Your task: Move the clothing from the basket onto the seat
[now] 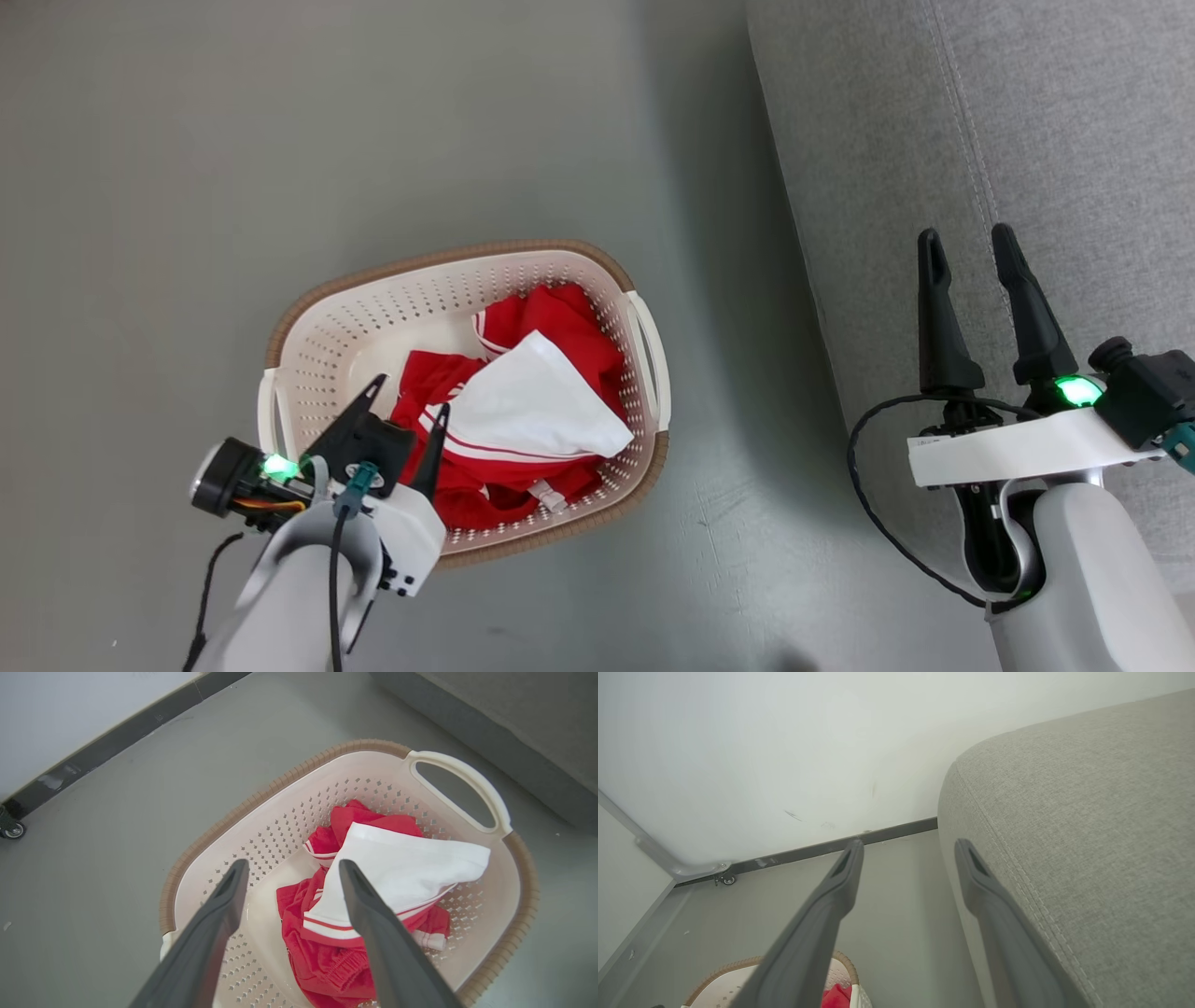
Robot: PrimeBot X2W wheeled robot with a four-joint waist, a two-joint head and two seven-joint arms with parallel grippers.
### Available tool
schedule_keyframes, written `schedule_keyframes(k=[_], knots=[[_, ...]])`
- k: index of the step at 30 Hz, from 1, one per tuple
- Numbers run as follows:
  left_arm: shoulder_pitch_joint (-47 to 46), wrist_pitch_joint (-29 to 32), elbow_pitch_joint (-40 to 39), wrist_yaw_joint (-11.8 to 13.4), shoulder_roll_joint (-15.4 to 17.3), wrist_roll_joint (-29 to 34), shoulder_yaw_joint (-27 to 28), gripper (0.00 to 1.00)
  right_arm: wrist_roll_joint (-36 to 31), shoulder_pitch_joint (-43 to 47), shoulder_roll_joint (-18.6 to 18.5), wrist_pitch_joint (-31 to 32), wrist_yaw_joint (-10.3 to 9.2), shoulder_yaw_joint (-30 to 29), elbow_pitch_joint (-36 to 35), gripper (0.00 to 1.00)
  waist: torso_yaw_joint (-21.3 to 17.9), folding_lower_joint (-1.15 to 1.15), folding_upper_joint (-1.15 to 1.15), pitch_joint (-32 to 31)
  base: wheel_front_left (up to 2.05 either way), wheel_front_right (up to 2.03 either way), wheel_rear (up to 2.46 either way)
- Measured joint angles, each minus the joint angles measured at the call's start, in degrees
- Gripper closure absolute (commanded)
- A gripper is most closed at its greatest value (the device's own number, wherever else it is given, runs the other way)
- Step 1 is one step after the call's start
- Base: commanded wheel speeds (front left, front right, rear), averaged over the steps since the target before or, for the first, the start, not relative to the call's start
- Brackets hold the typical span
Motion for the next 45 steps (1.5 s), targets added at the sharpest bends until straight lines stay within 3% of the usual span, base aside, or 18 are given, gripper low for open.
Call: schedule_keyframes(k=[30,45], knots=[[-7.28,-0.01,6.08,-0.35,-0.93,2.98,-3.01,0.00,-0.90,-9.59,-0.02,-1.08,0.00,2.72,-3.01,0.00,-3.37,0.00,0.00,8.54,0.00,0.00,0.00],[-8.12,0.14,12.14,-4.86,-1.52,4.52,-6.44,0.00,-1.74,-11.57,-0.05,-1.09,0.00,3.23,-1.92,0.00,-2.90,0.00,0.00,8.96,0.00,0.00,0.00]])
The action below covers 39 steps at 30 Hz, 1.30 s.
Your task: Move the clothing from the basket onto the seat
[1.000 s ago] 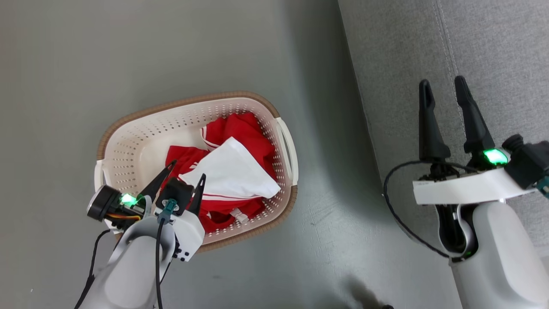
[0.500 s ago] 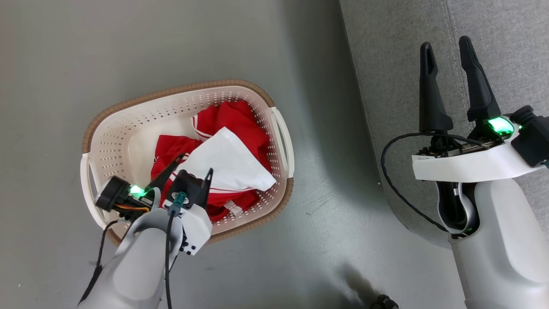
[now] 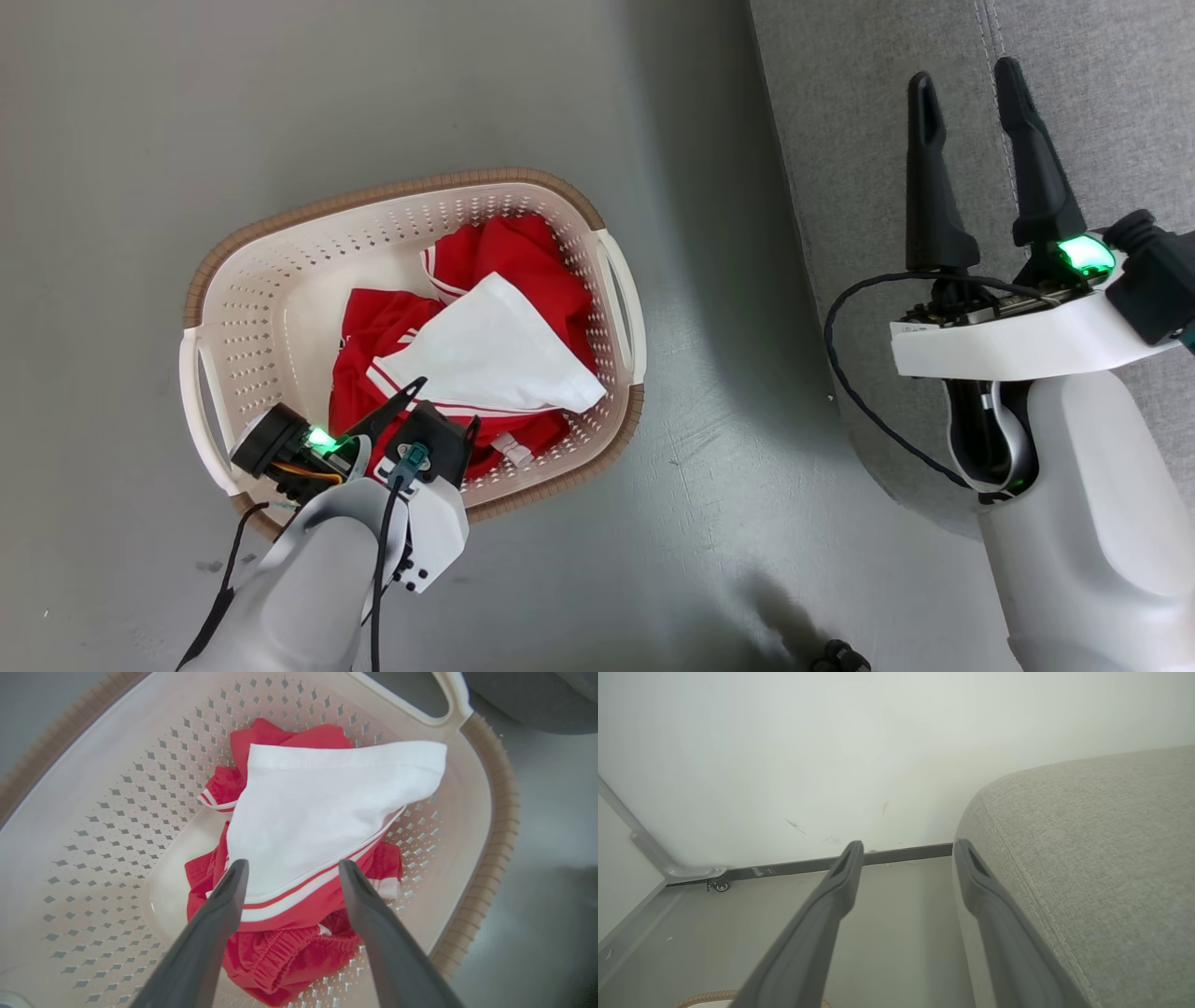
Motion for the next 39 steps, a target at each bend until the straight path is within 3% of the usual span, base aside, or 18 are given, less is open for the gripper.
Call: schedule_keyframes(k=[18,30,39], knots=[[-3.97,1.96,4.67,-0.90,0.30,2.03,-1.89,0.00,0.08,-0.04,0.01,-0.01,0.00,0.64,0.40,0.00,-1.75,0.00,0.00,1.00,0.00,0.00,0.00],[-5.64,4.46,8.13,2.10,1.60,2.49,-1.74,0.00,0.59,-1.87,0.00,-0.09,0.00,2.30,-1.01,0.00,-3.41,0.00,0.00,2.87,0.00,0.00,0.00],[-7.10,5.00,9.32,2.60,1.55,2.48,-1.63,0.00,1.21,-2.42,0.01,-0.09,0.00,2.47,-1.04,0.00,-4.28,0.00,0.00,4.27,0.00,0.00,0.00]])
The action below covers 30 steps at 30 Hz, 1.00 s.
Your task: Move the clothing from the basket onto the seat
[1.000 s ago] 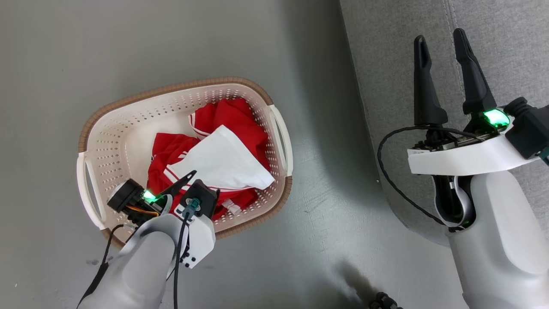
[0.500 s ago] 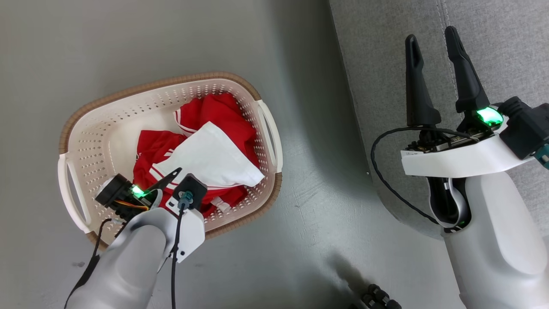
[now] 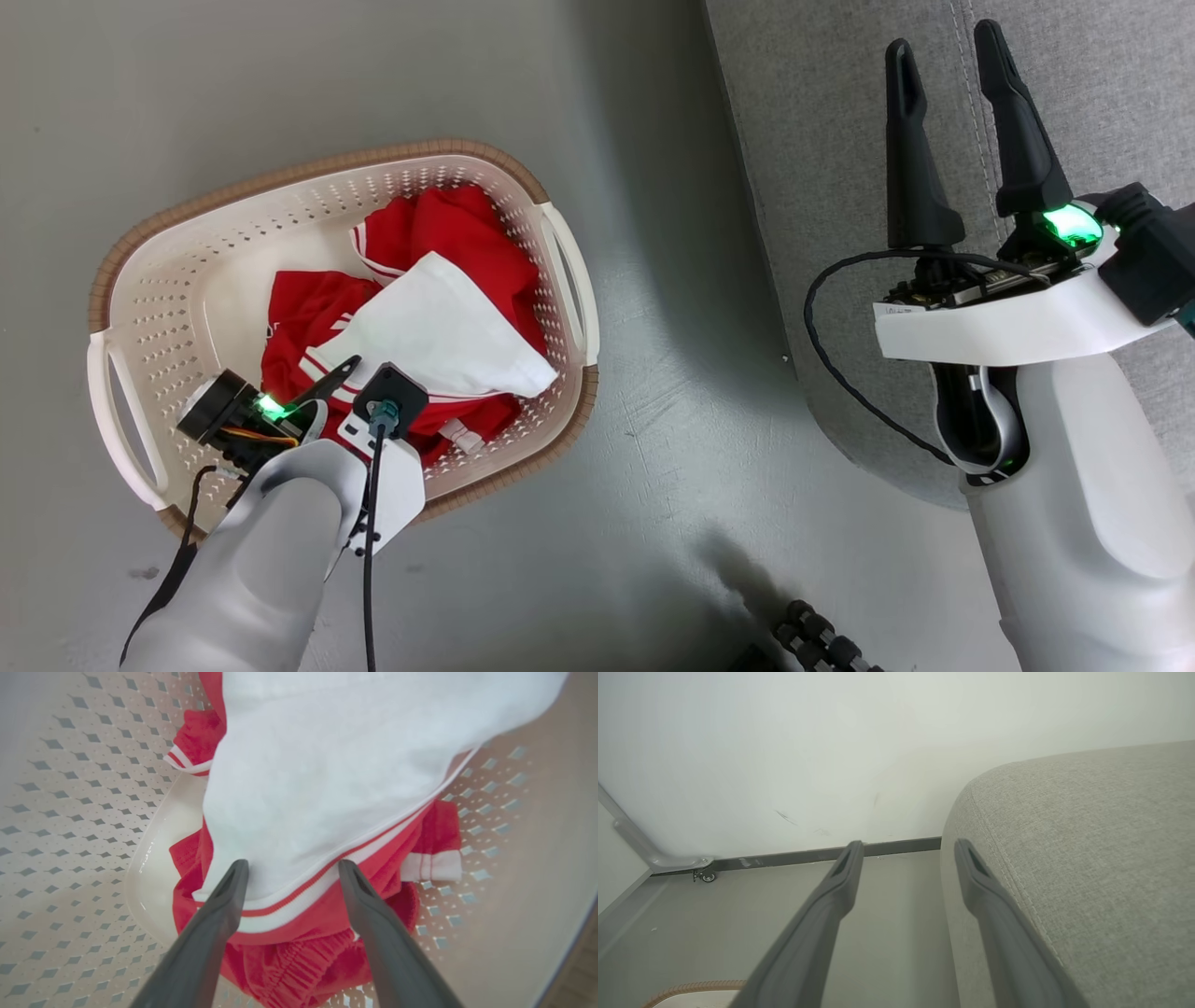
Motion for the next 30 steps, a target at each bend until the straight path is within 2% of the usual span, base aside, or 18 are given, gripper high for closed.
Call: schedule_keyframes(k=[6,7,8,9,11,12,30], knots=[[-0.32,0.71,1.22,0.45,0.03,0.00,0.04,0.00,0.47,-0.07,0.00,0.00,0.00,0.16,0.01,0.00,-0.47,0.00,0.00,0.42,0.00,0.00,0.00],[-0.35,1.02,1.47,0.45,0.01,0.00,0.03,0.11,0.48,-0.07,0.00,0.00,0.00,0.16,0.01,0.00,-0.54,0.00,0.00,0.45,0.00,0.00,0.00],[-0.53,1.02,1.78,0.43,0.01,0.00,-0.01,0.35,0.51,-0.07,0.00,0.00,0.00,0.03,0.00,0.00,-0.63,0.00,0.00,0.45,0.00,0.00,0.00],[-0.71,1.02,1.87,0.43,-0.02,0.00,-0.04,0.65,0.51,-0.07,0.00,0.00,0.00,-0.01,0.00,0.00,-0.65,0.00,0.00,0.43,0.00,0.00,0.00],[-0.94,1.00,1.89,0.41,-0.13,0.00,-0.14,0.95,0.51,-0.07,0.00,0.00,0.00,-0.08,0.00,0.00,-0.68,0.00,0.00,0.38,0.00,0.00,0.00],[-0.94,0.98,1.91,0.20,-0.15,0.00,-0.22,1.00,0.51,-0.07,0.00,0.00,0.00,-0.13,0.00,0.00,-0.69,0.00,0.00,0.34,0.00,0.00,0.00],[-0.96,-2.63,1.48,0.57,-1.70,-1.07,0.74,1.00,0.91,-0.10,0.00,0.00,0.00,-0.74,0.29,0.00,0.02,0.00,0.00,-1.78,0.00,0.00,0.00]])
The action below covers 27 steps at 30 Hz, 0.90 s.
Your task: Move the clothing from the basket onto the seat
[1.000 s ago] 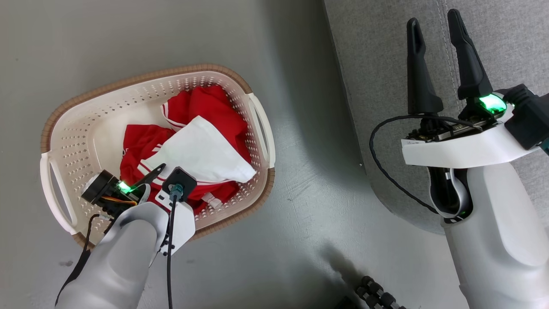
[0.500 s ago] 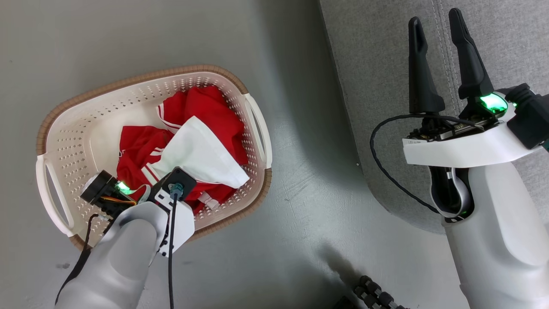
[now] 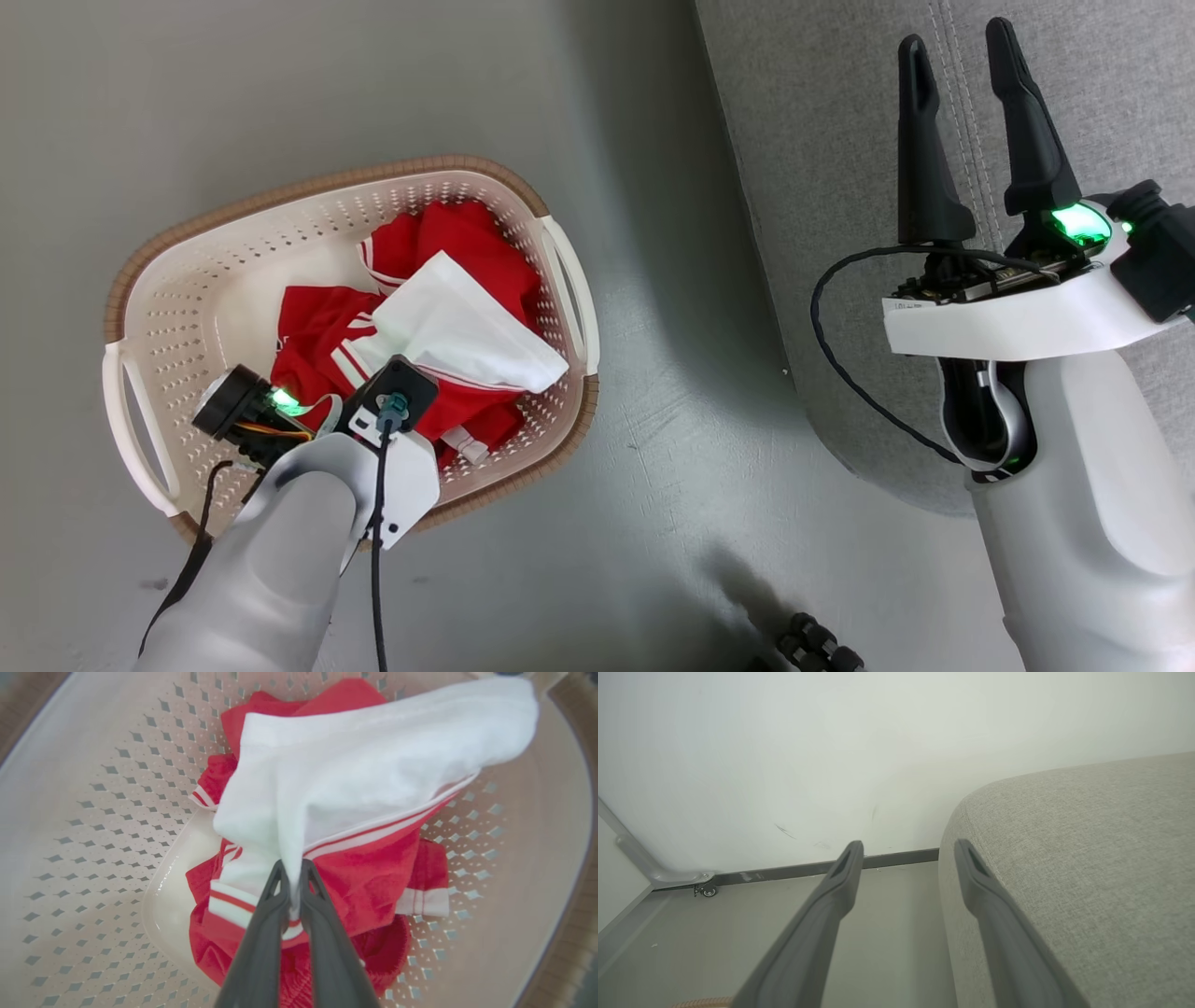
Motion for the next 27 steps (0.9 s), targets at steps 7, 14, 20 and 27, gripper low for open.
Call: schedule_keyframes(k=[7,14,20,27], knots=[[0.01,-1.25,-1.41,1.27,-0.58,-2.22,1.98,1.00,-0.25,0.01,-0.01,0.00,0.00,-0.58,0.94,0.00,0.81,0.00,0.00,-1.70,0.00,0.00,0.00],[0.14,-2.31,-3.69,2.48,-1.47,-4.25,3.65,1.00,-1.09,0.03,-0.01,0.00,0.00,-0.82,1.62,0.00,1.91,0.00,0.00,-3.74,0.00,0.00,0.00],[0.83,-2.45,-6.33,3.08,-1.97,-5.76,4.76,1.00,-2.24,0.05,-0.02,0.00,0.00,-0.89,2.56,0.00,3.05,0.00,0.00,-5.77,0.00,0.00,0.00],[2.89,-2.45,-11.79,3.75,-2.45,-7.15,5.31,1.00,-3.38,0.12,-0.97,0.00,0.00,-0.94,3.72,0.00,4.41,0.00,0.00,-8.02,0.00,0.00,0.00]])
